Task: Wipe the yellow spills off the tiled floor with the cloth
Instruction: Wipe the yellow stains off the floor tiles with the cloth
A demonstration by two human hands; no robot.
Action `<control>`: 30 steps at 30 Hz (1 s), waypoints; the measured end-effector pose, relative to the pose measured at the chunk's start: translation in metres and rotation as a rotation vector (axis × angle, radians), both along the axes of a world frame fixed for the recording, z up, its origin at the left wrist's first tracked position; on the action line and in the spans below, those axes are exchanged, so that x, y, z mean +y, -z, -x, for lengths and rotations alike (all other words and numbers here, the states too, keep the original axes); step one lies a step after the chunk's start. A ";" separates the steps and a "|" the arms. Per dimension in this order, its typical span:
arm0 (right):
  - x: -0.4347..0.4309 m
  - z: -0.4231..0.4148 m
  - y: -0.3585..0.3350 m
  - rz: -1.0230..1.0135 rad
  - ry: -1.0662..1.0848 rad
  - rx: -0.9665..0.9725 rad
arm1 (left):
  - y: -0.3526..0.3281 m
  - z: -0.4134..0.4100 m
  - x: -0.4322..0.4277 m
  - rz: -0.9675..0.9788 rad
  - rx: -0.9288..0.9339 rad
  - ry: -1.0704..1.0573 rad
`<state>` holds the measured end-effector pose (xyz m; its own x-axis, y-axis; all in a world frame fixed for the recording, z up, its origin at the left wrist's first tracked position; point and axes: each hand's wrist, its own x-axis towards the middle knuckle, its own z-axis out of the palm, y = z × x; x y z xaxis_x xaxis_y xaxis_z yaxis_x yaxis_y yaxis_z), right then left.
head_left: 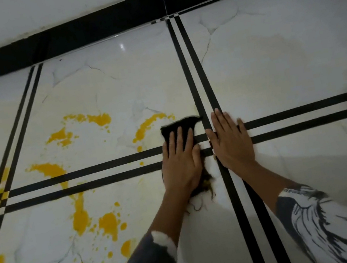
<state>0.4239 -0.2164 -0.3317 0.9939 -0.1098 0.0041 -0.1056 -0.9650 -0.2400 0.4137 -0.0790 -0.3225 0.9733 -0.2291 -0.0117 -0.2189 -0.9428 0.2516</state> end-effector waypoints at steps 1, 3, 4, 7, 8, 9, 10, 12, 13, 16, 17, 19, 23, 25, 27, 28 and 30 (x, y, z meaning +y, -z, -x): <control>0.000 -0.001 0.001 -0.011 0.005 -0.003 | -0.001 -0.022 -0.003 -0.006 0.008 0.047; -0.001 0.002 0.001 -0.008 0.003 -0.013 | -0.002 -0.055 0.003 -0.024 0.032 0.071; 0.000 0.001 0.002 -0.001 0.004 -0.026 | 0.001 -0.062 0.007 -0.027 0.025 0.051; 0.001 0.001 0.001 0.024 0.004 -0.039 | 0.005 -0.043 0.008 -0.030 -0.034 -0.067; 0.001 0.001 0.002 0.033 0.004 -0.034 | 0.004 -0.034 0.004 -0.015 -0.044 -0.072; 0.001 0.000 0.002 0.042 0.002 -0.035 | 0.004 -0.030 0.001 -0.004 -0.032 -0.061; 0.002 0.000 0.003 0.050 0.006 -0.041 | 0.002 -0.032 -0.001 -0.007 -0.017 -0.027; 0.001 -0.002 0.003 0.058 0.008 -0.054 | 0.000 -0.056 -0.003 -0.024 0.004 0.063; 0.000 -0.002 0.004 0.055 -0.001 -0.050 | -0.001 -0.071 0.000 -0.031 0.014 0.084; 0.000 -0.002 0.005 0.044 -0.011 -0.045 | 0.000 -0.099 0.019 -0.045 0.005 -0.015; -0.001 -0.002 0.005 0.042 -0.009 -0.040 | 0.002 -0.097 0.022 -0.039 0.002 -0.094; 0.000 -0.003 0.006 0.033 -0.001 -0.038 | 0.004 -0.079 0.016 -0.032 -0.013 -0.241; -0.001 -0.004 0.004 0.033 -0.003 -0.014 | 0.000 -0.052 -0.040 -0.003 -0.026 0.001; -0.001 -0.006 0.005 0.051 -0.013 -0.007 | -0.002 -0.073 -0.049 0.001 0.012 0.197; -0.001 -0.004 0.004 0.024 -0.008 -0.018 | -0.003 -0.103 -0.036 -0.043 0.021 0.286; 0.000 -0.004 0.004 0.008 -0.005 -0.023 | -0.003 -0.114 -0.024 -0.049 0.017 0.280; -0.001 -0.004 0.005 0.002 -0.002 -0.033 | 0.001 -0.120 0.000 -0.031 -0.004 0.172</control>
<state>0.4279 -0.2170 -0.3366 0.9935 -0.1077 0.0369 -0.0957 -0.9657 -0.2414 0.5339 -0.0786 -0.3232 0.9197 -0.3921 -0.0181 -0.3787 -0.8986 0.2216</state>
